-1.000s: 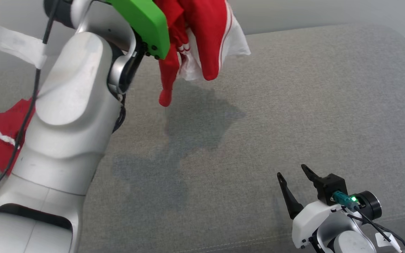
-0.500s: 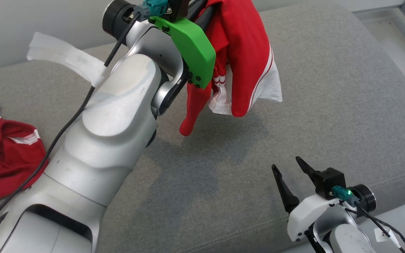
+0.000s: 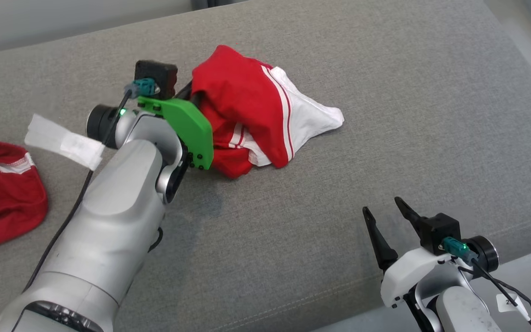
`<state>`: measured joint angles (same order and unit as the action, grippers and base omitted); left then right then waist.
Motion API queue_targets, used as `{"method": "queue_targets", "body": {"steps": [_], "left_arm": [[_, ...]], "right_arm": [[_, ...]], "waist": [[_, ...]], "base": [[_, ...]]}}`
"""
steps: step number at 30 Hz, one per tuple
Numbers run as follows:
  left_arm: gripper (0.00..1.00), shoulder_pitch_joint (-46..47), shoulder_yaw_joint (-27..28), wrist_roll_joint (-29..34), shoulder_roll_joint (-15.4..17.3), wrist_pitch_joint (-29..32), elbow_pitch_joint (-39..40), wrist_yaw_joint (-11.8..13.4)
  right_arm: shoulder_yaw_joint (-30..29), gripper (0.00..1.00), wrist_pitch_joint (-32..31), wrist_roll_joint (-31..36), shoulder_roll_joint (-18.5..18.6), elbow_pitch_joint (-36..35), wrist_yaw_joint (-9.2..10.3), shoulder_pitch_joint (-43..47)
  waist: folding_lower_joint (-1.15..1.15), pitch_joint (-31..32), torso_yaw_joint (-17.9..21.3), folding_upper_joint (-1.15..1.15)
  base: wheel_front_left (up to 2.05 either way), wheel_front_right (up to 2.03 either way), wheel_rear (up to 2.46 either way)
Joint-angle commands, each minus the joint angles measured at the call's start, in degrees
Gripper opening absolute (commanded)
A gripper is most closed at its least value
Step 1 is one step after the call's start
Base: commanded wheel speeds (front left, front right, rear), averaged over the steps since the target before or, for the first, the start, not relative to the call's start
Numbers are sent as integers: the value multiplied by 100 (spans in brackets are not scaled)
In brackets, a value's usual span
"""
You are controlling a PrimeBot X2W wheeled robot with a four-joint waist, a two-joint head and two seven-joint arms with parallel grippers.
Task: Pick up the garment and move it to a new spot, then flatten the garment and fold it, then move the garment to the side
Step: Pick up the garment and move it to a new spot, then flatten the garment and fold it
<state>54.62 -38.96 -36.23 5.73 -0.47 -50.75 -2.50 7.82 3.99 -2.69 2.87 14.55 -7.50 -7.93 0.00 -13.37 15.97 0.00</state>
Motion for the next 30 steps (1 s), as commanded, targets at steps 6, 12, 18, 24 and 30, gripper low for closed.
{"method": "queue_targets", "body": {"steps": [6, 12, 18, 24, 30], "left_arm": [[100, -286, 60, -78, 17, -330, -554, 123], [100, -468, 154, -201, 9, -634, -844, 122], [100, -758, 152, -344, -73, -913, -798, -120], [100, -1151, -4, -455, -198, -1032, -567, -258], [100, -1443, -364, -539, -263, -766, -153, -285]], "right_arm": [[31, 100, -9, 18, 6, 59, 2, -65], [-19, 100, -36, -10, 5, 109, 2, 63], [-136, 100, -72, 3, 4, 111, 2, 199], [-198, 100, -127, -16, 5, 91, 2, 333], [-210, 100, -163, -39, 5, 30, 2, 423]], "waist": [[0, 171, -244, 0], [0, 444, -440, 0], [0, 740, -661, 0], [0, 979, -769, 0], [0, 990, -685, 0]], "base": [[0, 0, 0], [0, 0, 0], [0, 0, 0], [0, 0, 0], [0, 0, 0]]}}
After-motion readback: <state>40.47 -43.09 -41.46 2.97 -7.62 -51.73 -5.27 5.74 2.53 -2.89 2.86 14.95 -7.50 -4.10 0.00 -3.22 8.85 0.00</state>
